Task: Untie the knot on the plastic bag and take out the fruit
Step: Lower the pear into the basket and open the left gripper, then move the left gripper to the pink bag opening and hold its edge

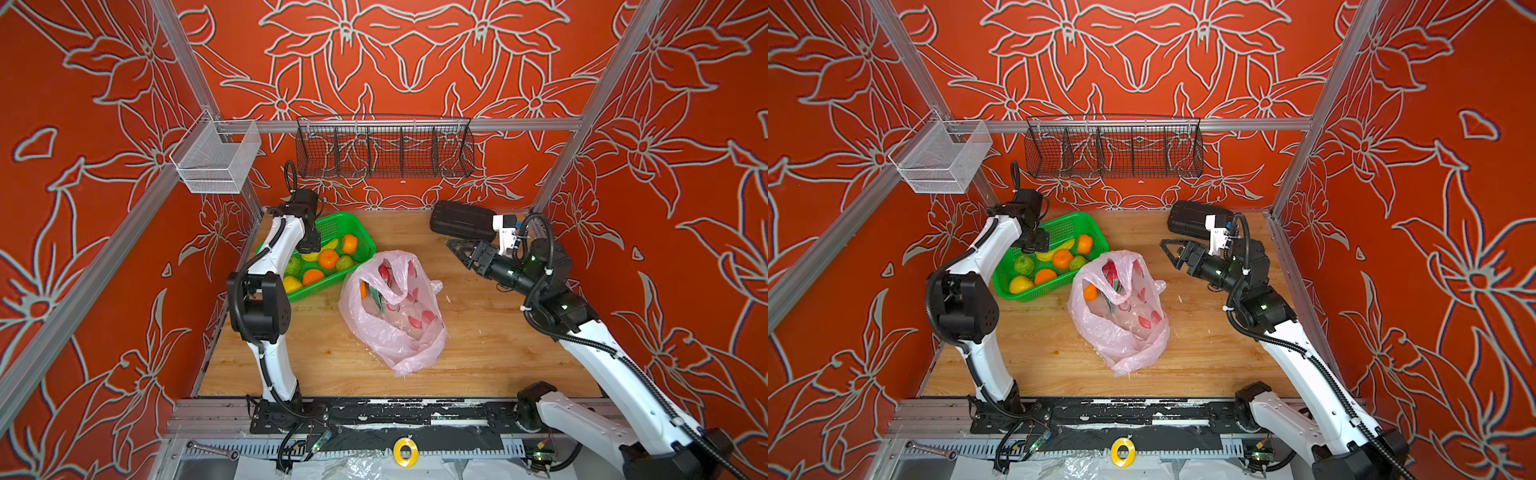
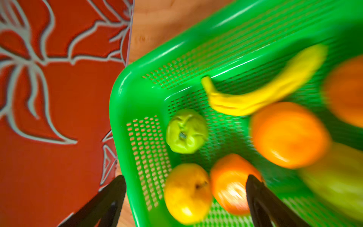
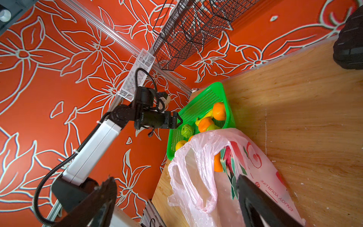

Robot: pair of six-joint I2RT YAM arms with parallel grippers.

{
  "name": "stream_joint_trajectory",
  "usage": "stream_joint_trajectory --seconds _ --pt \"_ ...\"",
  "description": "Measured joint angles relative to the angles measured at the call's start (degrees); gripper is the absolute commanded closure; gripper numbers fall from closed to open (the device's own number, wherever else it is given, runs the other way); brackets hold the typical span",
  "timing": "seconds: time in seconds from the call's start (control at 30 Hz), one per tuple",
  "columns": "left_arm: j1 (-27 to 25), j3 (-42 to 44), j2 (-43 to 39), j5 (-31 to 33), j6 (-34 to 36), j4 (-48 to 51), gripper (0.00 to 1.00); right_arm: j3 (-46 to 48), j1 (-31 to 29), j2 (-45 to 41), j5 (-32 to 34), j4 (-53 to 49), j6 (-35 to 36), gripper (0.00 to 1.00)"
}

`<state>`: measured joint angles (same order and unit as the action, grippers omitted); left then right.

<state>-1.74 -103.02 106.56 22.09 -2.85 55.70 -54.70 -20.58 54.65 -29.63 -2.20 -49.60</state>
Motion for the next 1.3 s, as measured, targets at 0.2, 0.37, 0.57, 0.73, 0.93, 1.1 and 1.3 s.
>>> stream_joint_trajectory --seconds 0.2,0.37,0.57,0.73,0.93,1.1,1.3 --pt "-5.4 2.8 -14.3 -14.9 -2.8 -4.3 0.05 0.0 0.0 0.1 -0.5 0.6 -0.1 0.05" --pt "-9.7 8.8 -23.6 -27.3 -4.0 -12.0 0.05 0.2 -0.1 0.5 -0.5 0.5 -0.1 0.05" --pt "-14.4 19.4 -32.3 -41.2 -1.6 -22.4 0.03 1.1 -0.2 0.7 -0.5 0.1 -0.1 0.06" --pt "-22.6 26.9 -38.2 -43.8 10.9 -25.4 0.04 1.9 -0.5 0.7 -0.7 -0.5 -0.1 0.06" --pt "-34.0 31.7 -39.1 -34.3 29.5 -24.0 0.08 2.8 -1.0 0.5 -0.9 -1.3 0.0 0.06" --pt "-39.0 32.0 -31.7 -23.1 41.5 -21.2 0.08 3.8 -1.7 0.0 -0.9 -2.1 0.0 0.06" --pt "-40.0 33.8 -25.4 -17.6 49.6 -21.1 0.08 4.1 -2.2 -1.1 -0.8 -3.1 0.0 0.06"
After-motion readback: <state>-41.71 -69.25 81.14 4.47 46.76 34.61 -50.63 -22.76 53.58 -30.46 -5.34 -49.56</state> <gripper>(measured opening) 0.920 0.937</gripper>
